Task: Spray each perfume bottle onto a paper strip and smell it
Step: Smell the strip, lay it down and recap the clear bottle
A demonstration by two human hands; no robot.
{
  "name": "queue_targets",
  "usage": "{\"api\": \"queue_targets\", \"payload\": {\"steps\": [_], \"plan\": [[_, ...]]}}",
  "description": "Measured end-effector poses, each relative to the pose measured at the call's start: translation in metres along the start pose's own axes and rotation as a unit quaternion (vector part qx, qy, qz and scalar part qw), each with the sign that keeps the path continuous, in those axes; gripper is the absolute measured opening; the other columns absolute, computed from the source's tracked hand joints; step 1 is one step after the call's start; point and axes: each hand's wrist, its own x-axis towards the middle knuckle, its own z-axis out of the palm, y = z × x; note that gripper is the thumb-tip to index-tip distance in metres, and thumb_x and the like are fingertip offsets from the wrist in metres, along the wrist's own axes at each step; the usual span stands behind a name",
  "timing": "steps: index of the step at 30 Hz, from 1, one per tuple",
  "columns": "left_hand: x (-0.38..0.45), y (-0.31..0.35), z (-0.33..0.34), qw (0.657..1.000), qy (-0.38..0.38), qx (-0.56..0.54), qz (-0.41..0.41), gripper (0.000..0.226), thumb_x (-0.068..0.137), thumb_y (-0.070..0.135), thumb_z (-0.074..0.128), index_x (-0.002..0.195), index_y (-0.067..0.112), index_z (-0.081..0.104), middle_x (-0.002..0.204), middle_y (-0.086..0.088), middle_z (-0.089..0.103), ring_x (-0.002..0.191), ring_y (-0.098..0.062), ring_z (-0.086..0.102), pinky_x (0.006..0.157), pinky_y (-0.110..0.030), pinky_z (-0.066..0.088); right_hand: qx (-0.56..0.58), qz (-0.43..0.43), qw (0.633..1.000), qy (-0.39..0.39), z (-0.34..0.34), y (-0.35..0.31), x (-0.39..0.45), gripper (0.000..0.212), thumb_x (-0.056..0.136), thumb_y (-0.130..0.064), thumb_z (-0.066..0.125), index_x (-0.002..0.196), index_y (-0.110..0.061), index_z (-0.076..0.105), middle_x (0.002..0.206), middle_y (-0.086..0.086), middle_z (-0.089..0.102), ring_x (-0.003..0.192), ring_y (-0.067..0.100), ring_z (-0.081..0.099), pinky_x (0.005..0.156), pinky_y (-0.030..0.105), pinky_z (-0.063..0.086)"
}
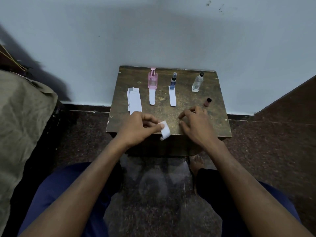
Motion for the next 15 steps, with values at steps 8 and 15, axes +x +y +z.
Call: {"api": "queue_targets", "payload": {"steps": [8, 15], "plan": [[0.003, 0.002, 0.000, 0.994, 0.089, -0.062, 0.034, 0.005, 0.092, 0.030, 0.084, 0.091, 0.025, 0.082, 0.078, 0.004, 0.078, 0.066, -0.005, 0.066, 0.065, -0.021, 0.053, -0.037, -0.017, 0.999, 0.022, 0.023, -0.001, 0.004, 0.054, 0.101, -0.045, 0.061, 0.146, -0.016, 0.050, 0.155, 0.016, 0.043, 0.141, 0.037, 0.042, 0.111, 0.050, 0.047], [0.005, -0.001, 0.011, 0.991, 0.121, -0.046, 0.044, 0.005, 0.091, 0.030, 0.084, 0.093, 0.026, 0.081, 0.079, 0.008, 0.078, 0.072, 0.000, 0.067, 0.068, -0.012, 0.049, -0.078, -0.005, 0.997, 0.021, 0.057, 0.005, -0.003, 0.077, 0.110, -0.061, 0.020, 0.169, -0.014, 0.007, 0.178, 0.012, -0.004, 0.164, 0.032, -0.005, 0.130, 0.052, 0.009]]}}
